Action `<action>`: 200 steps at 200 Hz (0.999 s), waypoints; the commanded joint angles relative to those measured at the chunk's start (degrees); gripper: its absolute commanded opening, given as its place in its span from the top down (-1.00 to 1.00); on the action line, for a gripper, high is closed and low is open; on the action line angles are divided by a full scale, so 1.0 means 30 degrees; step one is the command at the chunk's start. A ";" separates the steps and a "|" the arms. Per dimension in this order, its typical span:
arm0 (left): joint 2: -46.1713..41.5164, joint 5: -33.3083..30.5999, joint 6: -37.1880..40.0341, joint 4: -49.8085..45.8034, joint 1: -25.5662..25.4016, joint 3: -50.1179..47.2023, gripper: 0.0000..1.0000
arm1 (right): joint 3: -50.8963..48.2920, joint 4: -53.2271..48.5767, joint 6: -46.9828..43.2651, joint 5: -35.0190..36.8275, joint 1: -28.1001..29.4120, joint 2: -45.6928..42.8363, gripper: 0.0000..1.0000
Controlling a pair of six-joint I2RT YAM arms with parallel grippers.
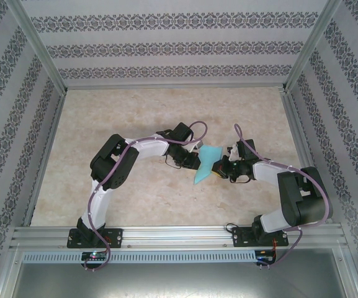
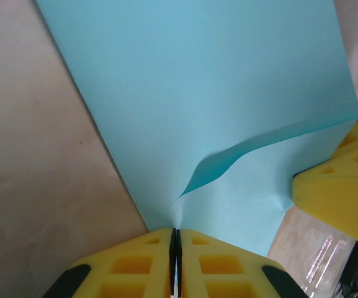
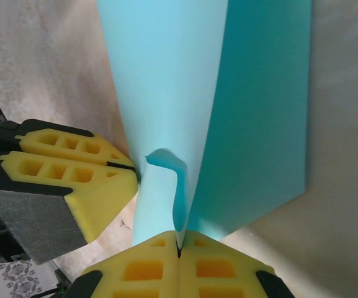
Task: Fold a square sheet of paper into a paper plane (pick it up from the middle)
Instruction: Fourth fold the wing at the center of the table.
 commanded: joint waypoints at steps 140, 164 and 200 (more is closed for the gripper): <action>0.0940 -0.1178 0.1018 -0.0877 -0.0204 0.0259 0.73 | 0.0084 0.0669 0.0197 -0.0621 0.0780 -0.0959 0.39; 0.1012 -0.1120 0.1026 -0.0890 -0.0212 0.0344 0.74 | -0.0279 0.1332 0.0303 -0.0744 0.0827 -0.0860 0.30; 0.1100 -0.1032 0.1009 -0.0945 -0.0211 0.0384 0.74 | -0.0507 0.2389 0.0494 -0.0635 0.0905 0.0154 0.26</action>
